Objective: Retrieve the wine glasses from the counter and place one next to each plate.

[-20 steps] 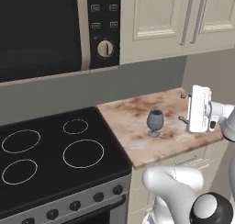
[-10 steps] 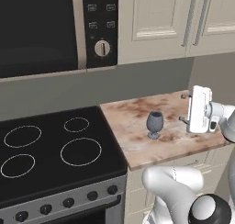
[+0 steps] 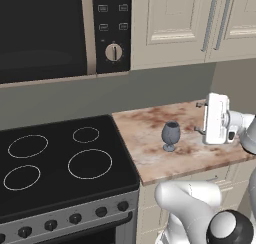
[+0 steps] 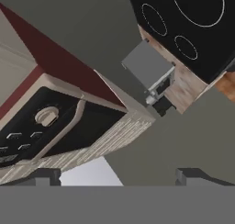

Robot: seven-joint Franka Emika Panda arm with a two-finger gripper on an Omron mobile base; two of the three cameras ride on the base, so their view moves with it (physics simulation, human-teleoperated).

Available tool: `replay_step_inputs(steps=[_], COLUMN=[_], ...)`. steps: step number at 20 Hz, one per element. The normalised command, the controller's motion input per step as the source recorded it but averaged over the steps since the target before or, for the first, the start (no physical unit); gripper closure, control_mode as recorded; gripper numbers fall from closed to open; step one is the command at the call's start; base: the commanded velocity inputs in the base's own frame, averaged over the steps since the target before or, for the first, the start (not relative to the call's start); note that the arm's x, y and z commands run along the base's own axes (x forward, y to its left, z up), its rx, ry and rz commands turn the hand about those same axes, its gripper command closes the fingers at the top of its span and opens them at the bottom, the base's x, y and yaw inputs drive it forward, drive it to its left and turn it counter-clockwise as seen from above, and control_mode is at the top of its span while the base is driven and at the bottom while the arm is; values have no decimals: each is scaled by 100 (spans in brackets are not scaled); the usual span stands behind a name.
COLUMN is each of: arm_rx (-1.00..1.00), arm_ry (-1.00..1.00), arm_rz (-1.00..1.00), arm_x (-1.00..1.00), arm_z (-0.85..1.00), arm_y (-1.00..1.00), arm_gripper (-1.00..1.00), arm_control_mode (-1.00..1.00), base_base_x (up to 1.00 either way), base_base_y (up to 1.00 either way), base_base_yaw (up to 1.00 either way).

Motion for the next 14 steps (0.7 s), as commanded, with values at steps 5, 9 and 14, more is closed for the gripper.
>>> replay_step_inputs(steps=[5,9,14], arm_rx=[0,0,-6], arm_ry=[25,20,10], arm_rz=[1,5,7], arm_x=[12,0,5], arm_z=[-14,-20,-25], arm_y=[-33,-46,-25], arm_gripper=[-100,-100,-100], arm_control_mode=[-100,-100,-100], base_base_x=[0,0,0], base_base_y=[0,0,0], base_base_yaw=[0,0,0])
